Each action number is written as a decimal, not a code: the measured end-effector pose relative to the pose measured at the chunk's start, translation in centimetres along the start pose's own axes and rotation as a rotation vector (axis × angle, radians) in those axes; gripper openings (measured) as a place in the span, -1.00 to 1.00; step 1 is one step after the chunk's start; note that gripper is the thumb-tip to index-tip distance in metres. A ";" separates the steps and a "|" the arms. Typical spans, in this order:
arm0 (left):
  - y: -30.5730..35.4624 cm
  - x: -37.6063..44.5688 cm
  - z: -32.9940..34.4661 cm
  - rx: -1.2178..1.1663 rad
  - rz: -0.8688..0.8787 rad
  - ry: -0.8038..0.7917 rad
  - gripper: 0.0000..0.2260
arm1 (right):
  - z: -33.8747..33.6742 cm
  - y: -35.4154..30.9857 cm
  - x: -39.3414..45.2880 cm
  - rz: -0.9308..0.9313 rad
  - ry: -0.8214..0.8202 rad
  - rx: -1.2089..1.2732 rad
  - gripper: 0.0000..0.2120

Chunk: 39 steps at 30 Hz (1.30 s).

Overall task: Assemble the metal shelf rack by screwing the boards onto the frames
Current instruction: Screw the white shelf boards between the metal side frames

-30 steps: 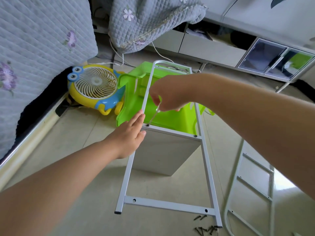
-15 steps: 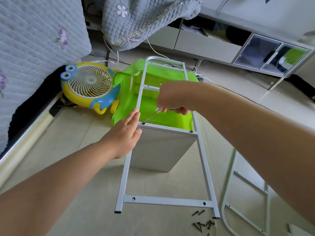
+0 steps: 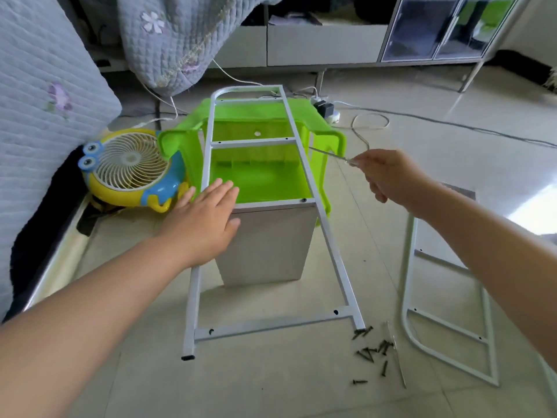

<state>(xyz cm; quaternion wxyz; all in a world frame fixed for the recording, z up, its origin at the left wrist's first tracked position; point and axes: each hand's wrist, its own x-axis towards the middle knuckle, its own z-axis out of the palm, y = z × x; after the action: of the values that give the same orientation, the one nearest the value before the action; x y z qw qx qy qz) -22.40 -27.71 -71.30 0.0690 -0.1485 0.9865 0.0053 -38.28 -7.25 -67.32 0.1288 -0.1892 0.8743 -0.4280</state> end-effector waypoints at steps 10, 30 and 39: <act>7.1 3.4 0.4 -0.123 0.089 0.063 -0.52 | 5.0 15.7 -3.3 0.142 -0.299 -0.738 -0.64; 9.8 4.3 0.7 -0.042 0.008 -0.005 -0.46 | 12.8 25.1 -8.6 0.388 -0.363 -0.713 -0.60; 12.3 5.3 -0.3 -0.161 -0.161 0.022 -0.57 | 12.0 25.1 -8.9 0.418 -0.411 -0.667 -0.68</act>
<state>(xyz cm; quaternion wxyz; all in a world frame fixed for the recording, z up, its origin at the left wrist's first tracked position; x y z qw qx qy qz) -31.06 -17.55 -71.86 0.0463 -0.2323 0.9685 0.0771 -31.20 2.45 -93.96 0.3158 -0.1206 0.9403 -0.0404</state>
